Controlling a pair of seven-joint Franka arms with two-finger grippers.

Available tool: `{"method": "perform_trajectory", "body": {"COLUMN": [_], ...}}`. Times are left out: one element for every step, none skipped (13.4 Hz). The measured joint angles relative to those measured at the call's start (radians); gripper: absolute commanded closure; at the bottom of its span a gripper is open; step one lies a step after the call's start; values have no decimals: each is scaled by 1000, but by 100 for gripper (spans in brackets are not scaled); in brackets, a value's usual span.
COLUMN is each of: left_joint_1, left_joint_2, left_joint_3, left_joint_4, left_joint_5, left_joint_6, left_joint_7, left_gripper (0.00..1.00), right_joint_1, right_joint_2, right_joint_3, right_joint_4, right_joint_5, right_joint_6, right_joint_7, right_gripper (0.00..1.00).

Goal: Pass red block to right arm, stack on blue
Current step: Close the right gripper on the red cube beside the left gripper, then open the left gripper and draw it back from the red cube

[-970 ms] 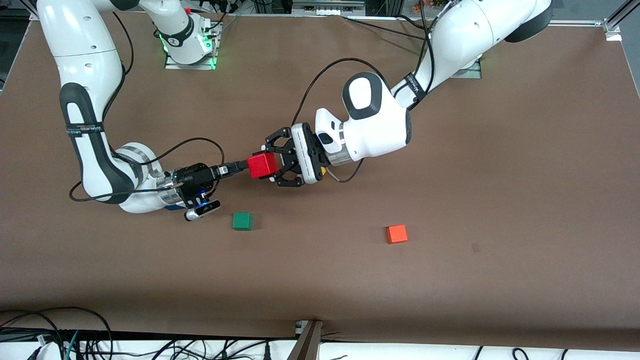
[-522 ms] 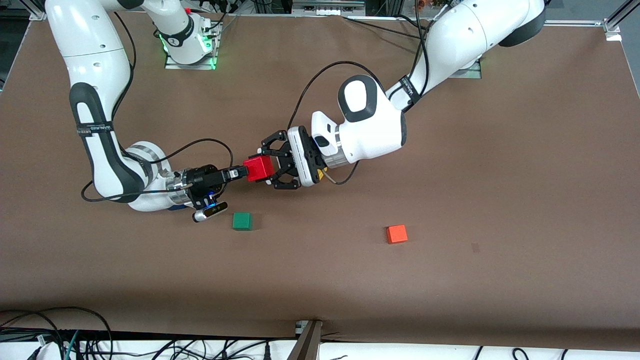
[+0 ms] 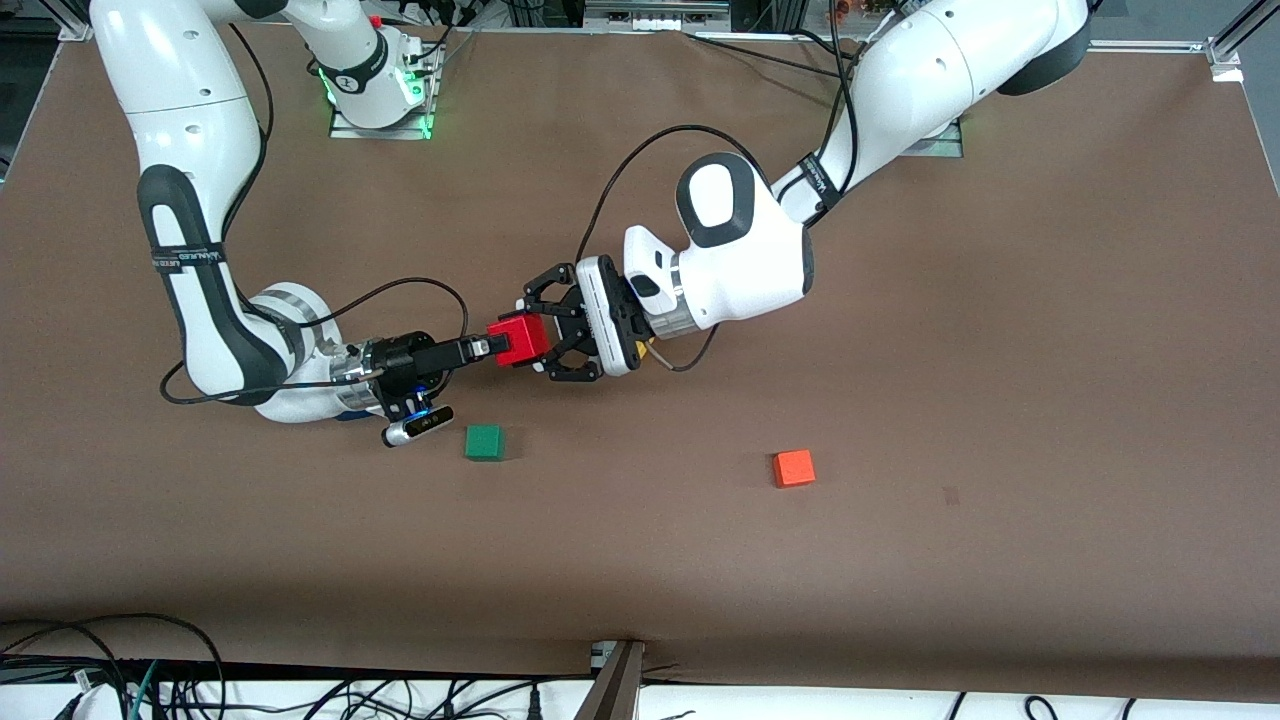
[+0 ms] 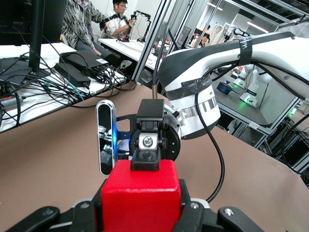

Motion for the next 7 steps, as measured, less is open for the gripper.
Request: {"method": "perform_trajectory", "body": {"left_joint_1": [0,0,1,4,9,14,23], "left_joint_2": [0,0,0,0,0,0,-2], "left_joint_3": [0,0,0,0,0,0,-2], "left_joint_4": [0,0,1,4,7,11,15], "left_joint_5": [0,0,0,0,0,0,0], "left_joint_6": [0,0,3,6,6,7,6], "left_joint_7": [0,0,0,0,-1,-2,-5], "left_gripper": [1,0,0,0,0,0,0], "right_joint_1": [0,0,0,0,0,0,-1], "right_joint_2": [0,0,0,0,0,0,0], "right_joint_3": [0,0,0,-1,-2,-3,-3], "right_joint_4": [0,0,0,0,0,0,0], "right_joint_5": [0,0,0,0,0,0,0], "right_joint_6": [0,0,0,0,0,0,1], "right_joint_7": [0,0,-1,-1,-1,-1,-1], "right_gripper": [82,82,82,82,82,81,82]}}
